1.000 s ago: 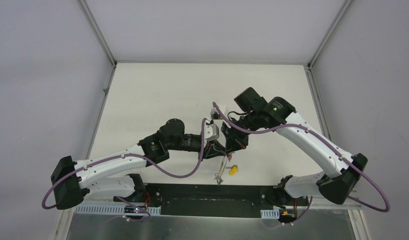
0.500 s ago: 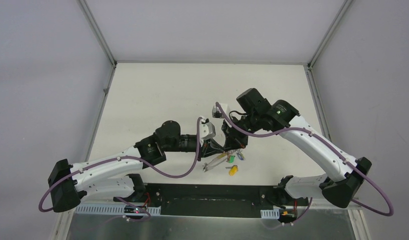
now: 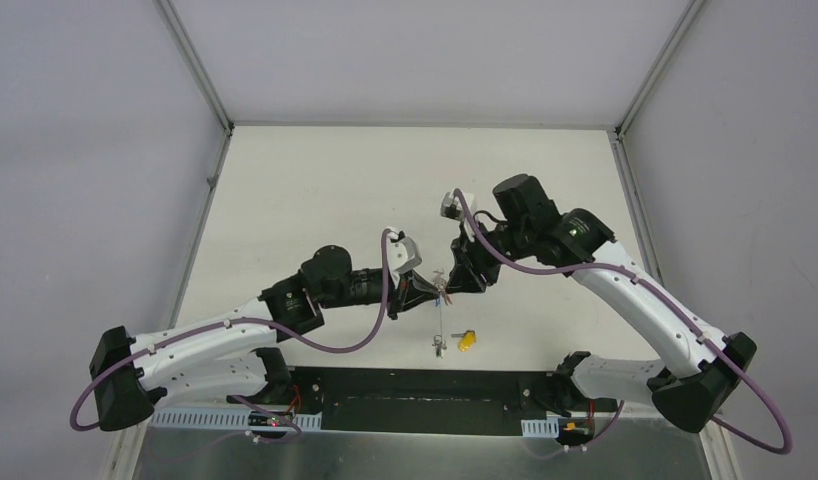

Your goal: Put the keys on the keyring

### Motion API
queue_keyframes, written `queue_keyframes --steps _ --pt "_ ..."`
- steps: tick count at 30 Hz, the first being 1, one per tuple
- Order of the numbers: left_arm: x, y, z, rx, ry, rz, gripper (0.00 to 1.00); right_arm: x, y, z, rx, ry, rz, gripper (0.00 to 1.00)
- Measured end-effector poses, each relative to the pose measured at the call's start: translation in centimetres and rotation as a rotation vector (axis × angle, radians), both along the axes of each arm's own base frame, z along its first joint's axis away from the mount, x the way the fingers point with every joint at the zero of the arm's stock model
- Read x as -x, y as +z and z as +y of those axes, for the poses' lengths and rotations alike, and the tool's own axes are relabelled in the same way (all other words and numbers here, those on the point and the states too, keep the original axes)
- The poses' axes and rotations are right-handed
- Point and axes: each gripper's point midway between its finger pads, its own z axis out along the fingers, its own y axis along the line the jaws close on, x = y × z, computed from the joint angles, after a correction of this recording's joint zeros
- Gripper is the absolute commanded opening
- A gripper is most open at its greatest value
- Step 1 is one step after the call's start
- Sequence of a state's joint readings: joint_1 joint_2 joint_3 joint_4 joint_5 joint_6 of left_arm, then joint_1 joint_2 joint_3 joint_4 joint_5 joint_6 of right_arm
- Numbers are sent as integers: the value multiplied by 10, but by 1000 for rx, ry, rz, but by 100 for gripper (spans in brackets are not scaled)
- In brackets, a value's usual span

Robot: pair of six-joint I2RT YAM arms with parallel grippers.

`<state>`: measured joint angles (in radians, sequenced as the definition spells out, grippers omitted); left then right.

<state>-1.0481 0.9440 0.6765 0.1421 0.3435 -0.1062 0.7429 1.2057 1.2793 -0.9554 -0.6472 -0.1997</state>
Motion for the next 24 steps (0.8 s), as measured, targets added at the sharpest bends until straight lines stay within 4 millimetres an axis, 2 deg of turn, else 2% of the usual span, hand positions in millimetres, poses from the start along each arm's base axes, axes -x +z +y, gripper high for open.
queue_keyframes --steps 4,10,16,20,21,22,24 --pt "-2 -6 8 -1 37 10 0 -10 3 -4 -42 -68 -15 54" --pt "-5 -8 17 10 81 9 0 -15 9 -4 -114 -116 -41 55" --pt "-3 -9 22 35 85 1 0 -15 4 1 -160 -111 -2 46" --pt "0 -6 24 79 77 -21 0 -12 7 8 -215 -80 23 46" --pt "1 -5 24 90 75 -27 0 -12 8 10 -231 -73 20 43" --pt "1 -3 25 105 73 -35 0 -13 10 12 -243 -67 16 31" --pt "3 1 26 134 64 -52 0 -11 14 16 -277 -44 22 29"
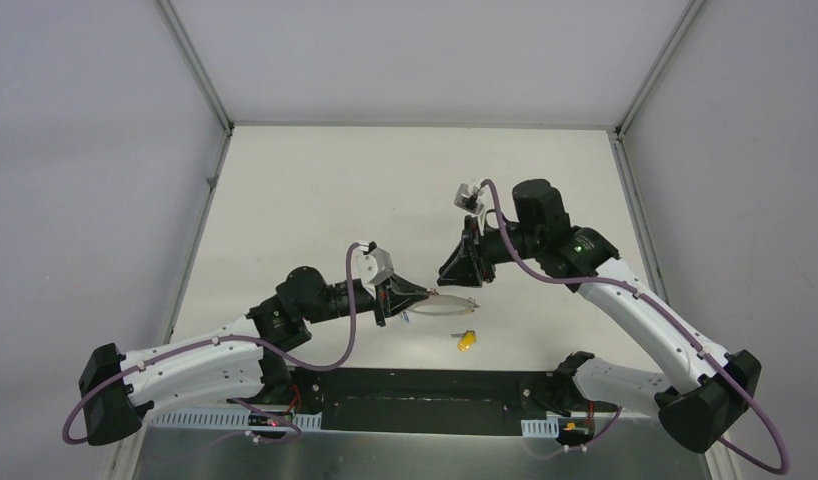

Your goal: Put the keys on the keyring

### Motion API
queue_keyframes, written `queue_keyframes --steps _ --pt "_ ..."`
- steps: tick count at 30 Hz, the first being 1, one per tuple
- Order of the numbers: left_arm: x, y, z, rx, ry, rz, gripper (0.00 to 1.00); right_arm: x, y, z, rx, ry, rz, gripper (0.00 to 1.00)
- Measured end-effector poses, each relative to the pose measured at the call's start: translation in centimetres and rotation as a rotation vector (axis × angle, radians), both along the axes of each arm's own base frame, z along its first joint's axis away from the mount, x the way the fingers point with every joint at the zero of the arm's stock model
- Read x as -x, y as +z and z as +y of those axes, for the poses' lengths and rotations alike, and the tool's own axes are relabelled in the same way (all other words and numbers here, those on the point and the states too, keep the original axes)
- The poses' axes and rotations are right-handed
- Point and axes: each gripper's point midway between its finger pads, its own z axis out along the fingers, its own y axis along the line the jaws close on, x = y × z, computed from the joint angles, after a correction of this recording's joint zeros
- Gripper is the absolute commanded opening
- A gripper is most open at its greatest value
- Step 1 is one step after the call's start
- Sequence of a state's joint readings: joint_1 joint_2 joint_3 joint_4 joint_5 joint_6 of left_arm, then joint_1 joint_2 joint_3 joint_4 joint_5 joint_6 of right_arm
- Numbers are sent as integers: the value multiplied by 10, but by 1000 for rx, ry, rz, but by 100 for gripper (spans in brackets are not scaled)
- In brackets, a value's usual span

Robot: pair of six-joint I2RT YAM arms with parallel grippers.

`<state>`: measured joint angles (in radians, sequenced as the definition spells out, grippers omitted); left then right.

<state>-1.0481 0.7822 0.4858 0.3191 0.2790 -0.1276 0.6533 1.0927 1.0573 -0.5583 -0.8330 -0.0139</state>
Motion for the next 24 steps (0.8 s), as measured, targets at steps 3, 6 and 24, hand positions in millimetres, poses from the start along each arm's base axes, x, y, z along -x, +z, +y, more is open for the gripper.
queue_keyframes --steps 3,6,24 --pt "4 6 1 38 -15 -25 0 9 8 4 -53 53 24 27" --pt "6 16 2 78 -23 -49 0 13 15 7 -86 87 31 26" --pt "11 40 5 184 -44 -113 0 27 19 10 -156 190 69 13"
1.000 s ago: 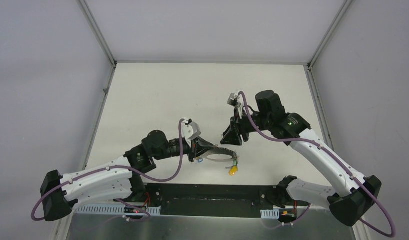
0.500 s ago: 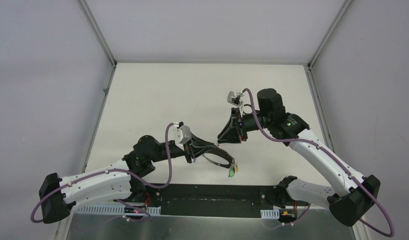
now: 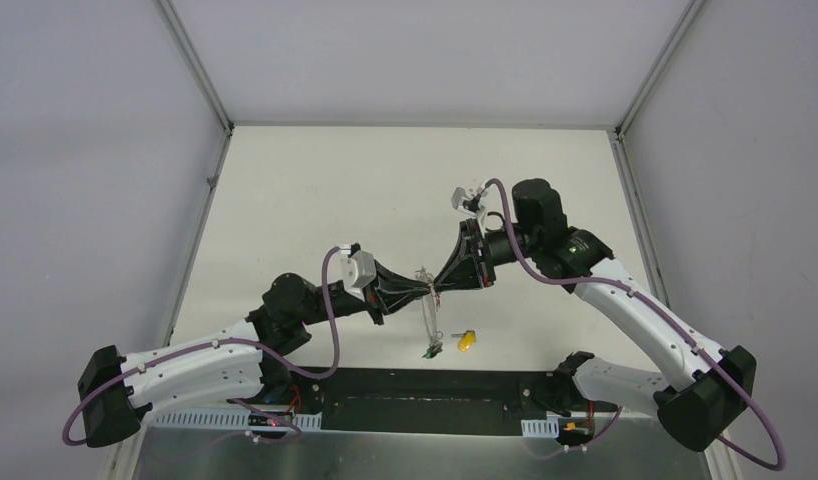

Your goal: Put the keys on the keyring

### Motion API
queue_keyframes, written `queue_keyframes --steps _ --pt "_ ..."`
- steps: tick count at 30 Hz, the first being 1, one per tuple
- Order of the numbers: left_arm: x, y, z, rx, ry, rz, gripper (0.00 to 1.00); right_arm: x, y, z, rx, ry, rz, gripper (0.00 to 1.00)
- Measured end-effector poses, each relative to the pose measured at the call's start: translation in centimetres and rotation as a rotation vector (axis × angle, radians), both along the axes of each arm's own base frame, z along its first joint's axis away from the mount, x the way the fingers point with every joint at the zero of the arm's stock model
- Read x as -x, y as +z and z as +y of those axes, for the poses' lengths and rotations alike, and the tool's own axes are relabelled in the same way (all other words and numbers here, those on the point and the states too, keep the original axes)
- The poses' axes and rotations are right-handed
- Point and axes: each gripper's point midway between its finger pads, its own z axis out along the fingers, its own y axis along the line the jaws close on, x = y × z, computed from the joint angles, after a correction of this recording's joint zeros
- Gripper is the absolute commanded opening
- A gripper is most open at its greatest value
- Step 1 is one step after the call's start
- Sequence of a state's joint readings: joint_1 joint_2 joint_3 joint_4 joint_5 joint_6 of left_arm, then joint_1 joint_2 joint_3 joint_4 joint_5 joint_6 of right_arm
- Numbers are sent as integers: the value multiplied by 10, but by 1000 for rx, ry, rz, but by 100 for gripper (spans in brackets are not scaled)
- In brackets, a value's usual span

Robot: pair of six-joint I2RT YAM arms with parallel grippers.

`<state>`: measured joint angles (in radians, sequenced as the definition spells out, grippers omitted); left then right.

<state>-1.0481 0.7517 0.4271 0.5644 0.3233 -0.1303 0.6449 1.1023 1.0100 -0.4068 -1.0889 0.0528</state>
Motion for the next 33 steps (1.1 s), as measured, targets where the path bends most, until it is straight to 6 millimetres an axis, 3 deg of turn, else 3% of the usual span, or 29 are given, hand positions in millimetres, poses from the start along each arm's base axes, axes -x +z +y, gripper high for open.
queue_keyframes --steps 3,8,14,16,21,23,26,33 --pt "0 2 0 6 0 -2 0 0 2 1 -12 7 -3 12" --pt "0 2 0 10 -2 7 0 0 1 2 -25 12 8 0" --pt "0 2 0 13 0 15 0 0 2 2 -30 9 10 0" --pt "-1 2 0 11 2 18 10 0 2 2 -30 9 10 0" --pt "-5 -4 2 -6 26 44 47 2 -4 -1 -6 4 23 0" --pt "-6 -7 3 -21 38 59 56 3 -9 -3 23 -2 33 0" --pt "-9 -9 5 -48 59 82 60 2 -11 -7 76 -10 39 0" --pt "-15 -5 -1 -148 72 90 59 -3 -9 -15 186 -19 25 0"
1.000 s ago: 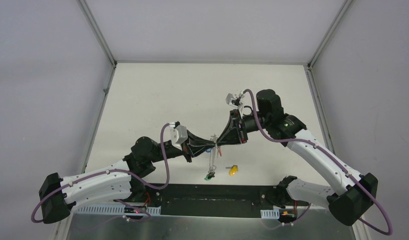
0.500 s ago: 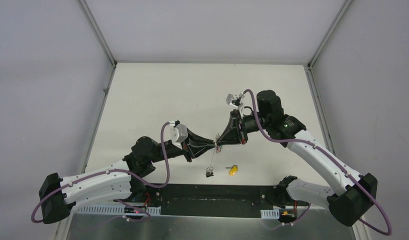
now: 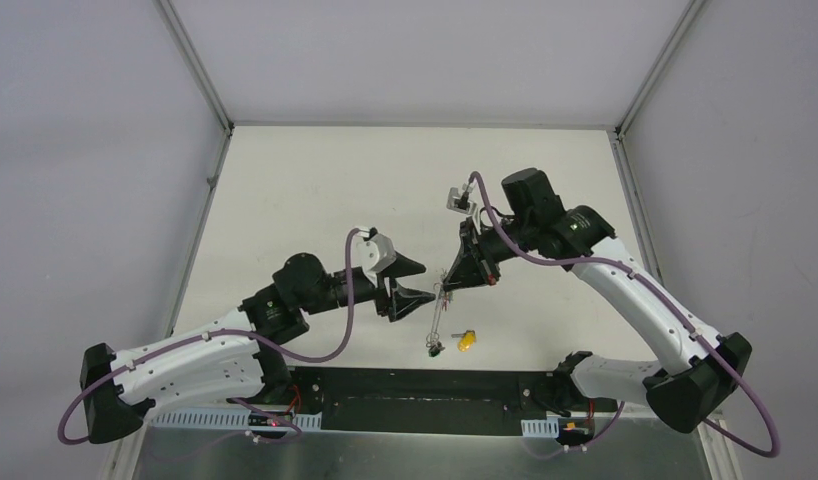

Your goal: Put the keys on the keyring

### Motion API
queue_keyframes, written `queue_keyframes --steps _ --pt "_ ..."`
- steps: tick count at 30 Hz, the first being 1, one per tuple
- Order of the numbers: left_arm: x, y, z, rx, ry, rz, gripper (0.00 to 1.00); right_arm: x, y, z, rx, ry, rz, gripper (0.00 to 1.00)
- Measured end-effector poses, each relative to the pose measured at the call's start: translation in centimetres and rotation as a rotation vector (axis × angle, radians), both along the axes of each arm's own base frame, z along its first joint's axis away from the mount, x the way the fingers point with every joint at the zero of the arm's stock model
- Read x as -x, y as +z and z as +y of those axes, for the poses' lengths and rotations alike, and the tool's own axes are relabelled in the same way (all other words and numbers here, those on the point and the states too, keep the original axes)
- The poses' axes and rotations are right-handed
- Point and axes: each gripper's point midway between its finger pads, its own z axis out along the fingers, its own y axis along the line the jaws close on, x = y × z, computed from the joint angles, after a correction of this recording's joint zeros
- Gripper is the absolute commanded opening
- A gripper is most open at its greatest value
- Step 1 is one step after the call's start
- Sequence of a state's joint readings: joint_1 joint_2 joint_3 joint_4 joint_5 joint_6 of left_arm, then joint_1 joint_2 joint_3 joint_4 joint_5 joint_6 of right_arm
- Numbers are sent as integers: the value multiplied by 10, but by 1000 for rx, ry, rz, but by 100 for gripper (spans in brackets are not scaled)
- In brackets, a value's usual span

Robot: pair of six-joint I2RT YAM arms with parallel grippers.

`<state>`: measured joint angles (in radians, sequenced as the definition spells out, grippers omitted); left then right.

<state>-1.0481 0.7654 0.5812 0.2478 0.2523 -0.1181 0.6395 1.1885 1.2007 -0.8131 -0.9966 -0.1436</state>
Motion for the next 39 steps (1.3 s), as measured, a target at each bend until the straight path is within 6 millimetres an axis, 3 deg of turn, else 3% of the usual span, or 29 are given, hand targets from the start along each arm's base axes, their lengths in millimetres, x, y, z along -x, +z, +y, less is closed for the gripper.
queue_keyframes --steps 4,10,19,26,34,36,39 --pt "-5 -5 -11 -93 -11 17 46 0 -6 -6 78 -2 8 0" --pt "-9 -23 -26 -224 -49 49 39 5 -16 -13 192 15 7 0" --pt "5 -36 -43 -291 -186 58 27 15 -21 -20 275 50 5 0" --pt "17 -39 -47 -298 -270 53 0 16 -23 -20 291 59 6 0" --pt "22 -40 -49 -300 -304 48 0 19 -25 -22 303 63 12 0" --pt "22 -40 -49 -298 -303 47 10 19 -25 -22 303 63 12 0" --pt "22 -39 -50 -296 -303 46 11 18 -24 -21 299 63 11 0"
